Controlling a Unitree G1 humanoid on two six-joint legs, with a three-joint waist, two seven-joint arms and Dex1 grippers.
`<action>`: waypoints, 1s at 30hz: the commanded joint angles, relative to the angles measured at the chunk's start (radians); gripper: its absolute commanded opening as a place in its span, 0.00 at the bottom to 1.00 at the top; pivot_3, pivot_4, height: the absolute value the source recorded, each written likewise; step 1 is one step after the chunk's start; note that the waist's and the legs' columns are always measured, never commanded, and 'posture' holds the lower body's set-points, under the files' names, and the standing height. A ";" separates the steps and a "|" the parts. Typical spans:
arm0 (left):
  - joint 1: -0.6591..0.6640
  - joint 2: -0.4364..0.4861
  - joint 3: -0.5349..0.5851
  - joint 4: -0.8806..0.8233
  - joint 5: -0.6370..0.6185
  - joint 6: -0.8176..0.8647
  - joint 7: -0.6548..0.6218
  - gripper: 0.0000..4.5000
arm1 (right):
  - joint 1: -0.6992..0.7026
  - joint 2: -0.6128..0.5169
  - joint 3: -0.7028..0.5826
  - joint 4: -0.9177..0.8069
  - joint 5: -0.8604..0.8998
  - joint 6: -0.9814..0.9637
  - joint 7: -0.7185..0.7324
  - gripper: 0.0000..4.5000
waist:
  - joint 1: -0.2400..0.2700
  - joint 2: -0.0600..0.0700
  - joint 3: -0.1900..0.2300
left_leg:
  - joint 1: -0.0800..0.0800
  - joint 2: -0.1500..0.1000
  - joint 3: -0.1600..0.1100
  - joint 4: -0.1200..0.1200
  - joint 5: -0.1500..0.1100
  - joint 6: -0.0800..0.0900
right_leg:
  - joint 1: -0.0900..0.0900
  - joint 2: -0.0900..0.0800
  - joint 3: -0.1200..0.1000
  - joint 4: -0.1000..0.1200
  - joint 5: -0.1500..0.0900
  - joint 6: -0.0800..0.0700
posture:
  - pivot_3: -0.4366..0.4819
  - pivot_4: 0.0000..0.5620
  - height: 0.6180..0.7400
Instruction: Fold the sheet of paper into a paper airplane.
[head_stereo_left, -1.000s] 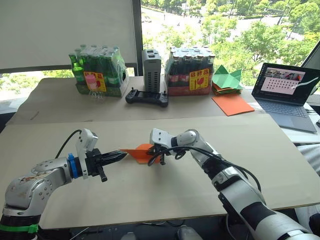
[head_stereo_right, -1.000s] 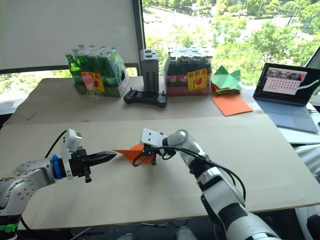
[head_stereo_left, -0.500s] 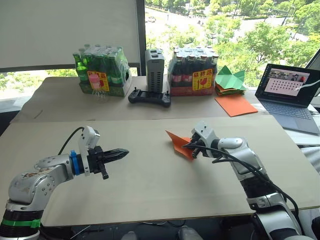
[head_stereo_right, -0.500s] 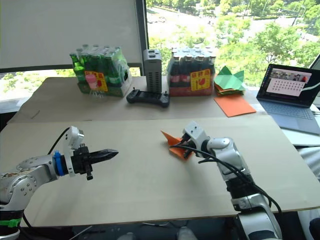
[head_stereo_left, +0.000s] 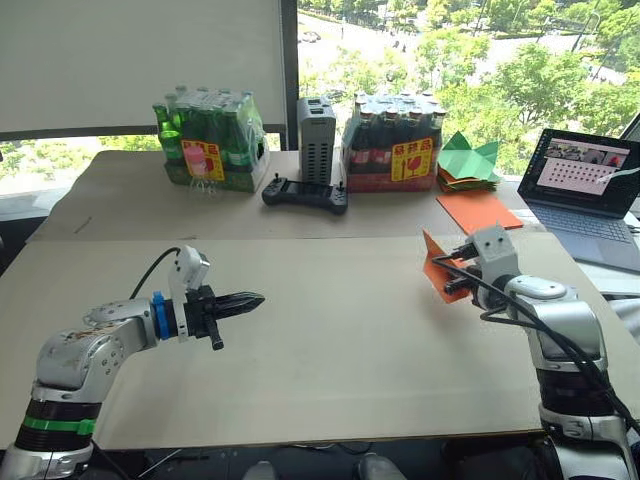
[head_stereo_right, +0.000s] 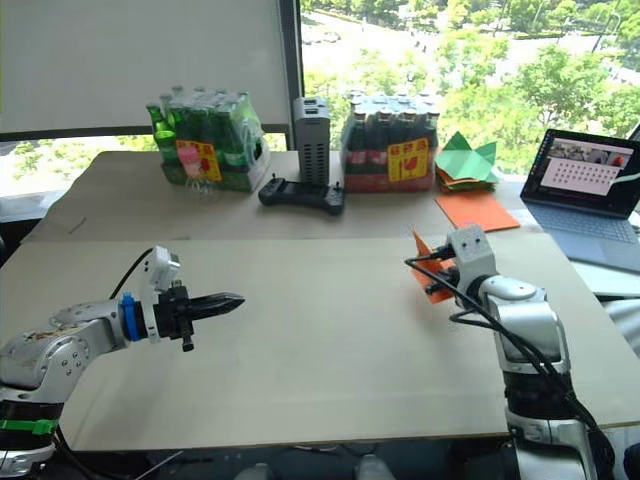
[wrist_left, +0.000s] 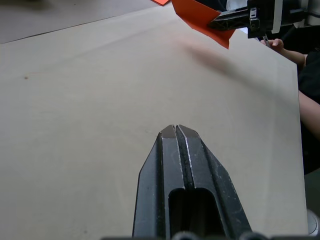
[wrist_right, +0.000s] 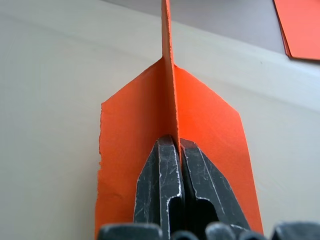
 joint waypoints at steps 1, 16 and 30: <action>-0.025 -0.006 -0.004 -0.002 0.006 -0.027 -0.020 0.00 | -0.003 -0.022 -0.083 0.029 0.008 0.006 -0.061 0.00 | -0.004 0.000 0.000 | 0.000 0.000 0.000 0.000 0.000 0.000 | 0.000 0.000 0.000 0.000 0.000 0.000 | 0.48 0.27 1.00; -0.038 -0.003 0.000 0.012 0.010 -0.020 -0.024 0.00 | 0.017 -0.006 -0.115 0.068 0.065 -0.026 -0.134 0.15 | -0.002 0.000 0.000 | 0.000 0.000 0.000 0.000 0.000 0.000 | 0.000 0.001 0.000 0.000 0.000 0.000 | 0.48 0.27 1.00; -0.041 -0.020 0.023 0.024 0.003 -0.014 0.006 0.00 | -0.047 0.042 -0.083 -0.019 0.048 -0.290 -0.260 0.99 | -0.008 0.000 0.000 | 0.001 0.001 0.000 0.000 0.000 0.000 | 0.000 0.001 0.001 0.001 0.000 0.000 | 0.48 0.27 1.00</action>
